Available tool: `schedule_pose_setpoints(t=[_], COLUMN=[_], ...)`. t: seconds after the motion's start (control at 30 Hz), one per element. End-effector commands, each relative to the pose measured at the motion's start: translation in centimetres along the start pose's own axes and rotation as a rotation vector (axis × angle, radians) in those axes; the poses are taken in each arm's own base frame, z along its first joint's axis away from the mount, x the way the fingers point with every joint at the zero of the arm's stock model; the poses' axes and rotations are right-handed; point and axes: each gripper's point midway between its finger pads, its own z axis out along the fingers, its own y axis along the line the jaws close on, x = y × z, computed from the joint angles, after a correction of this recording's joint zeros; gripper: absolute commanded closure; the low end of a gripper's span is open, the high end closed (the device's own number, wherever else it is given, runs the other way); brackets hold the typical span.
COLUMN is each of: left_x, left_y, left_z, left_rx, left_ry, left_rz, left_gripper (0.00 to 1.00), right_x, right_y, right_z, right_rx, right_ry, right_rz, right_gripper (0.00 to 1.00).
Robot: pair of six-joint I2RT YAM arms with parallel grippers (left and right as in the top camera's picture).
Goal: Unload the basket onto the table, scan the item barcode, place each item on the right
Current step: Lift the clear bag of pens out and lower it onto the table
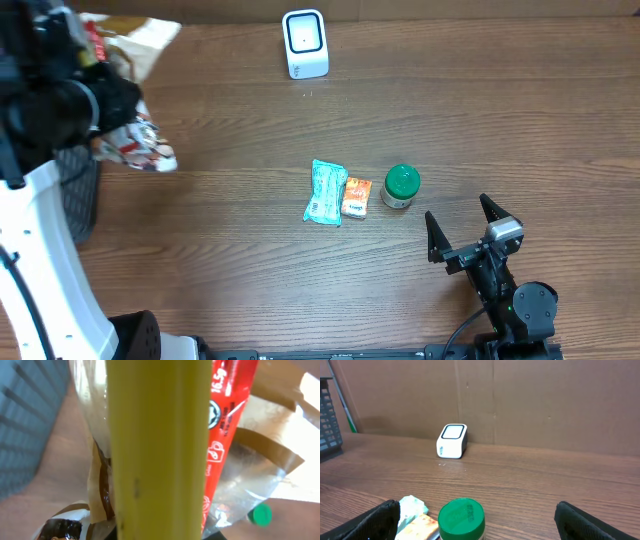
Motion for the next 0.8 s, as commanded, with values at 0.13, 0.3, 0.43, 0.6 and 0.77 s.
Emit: schedule_pose_setpoints(t=[0.13, 0.3, 0.43, 0.6, 0.77], left_x=[4.2, 7.7, 10.5, 13.9, 16.9], left_y=[-4.3, -4.9, -4.0, -3.1, -1.8], left_z=[3.0, 6.1, 9.0, 14.0, 18.4], left_rx=[-0.055, -0.182, -0.3, -0.359, -0.379], left_ry=[0.14, 0.225, 0.279, 0.337, 0.366], left_rz=[0.072, 0.102, 0.06, 0.015, 0.023], left_gripper=[0.96, 0.96, 0.96, 0.96, 0.96], right_x=[0.2, 0.2, 0.2, 0.2, 0.2], right_y=[-0.3, -0.3, -0.3, -0.3, -0.3], right_z=[0.0, 0.0, 0.0, 0.0, 0.0], right_rx=[0.016, 0.016, 0.016, 0.016, 0.017], right_ry=[-0.003, -0.003, -0.003, -0.003, -0.003], right_rz=[0.007, 0.007, 0.007, 0.007, 0.007], right_gripper=[0.0, 0.0, 0.0, 0.0, 0.0])
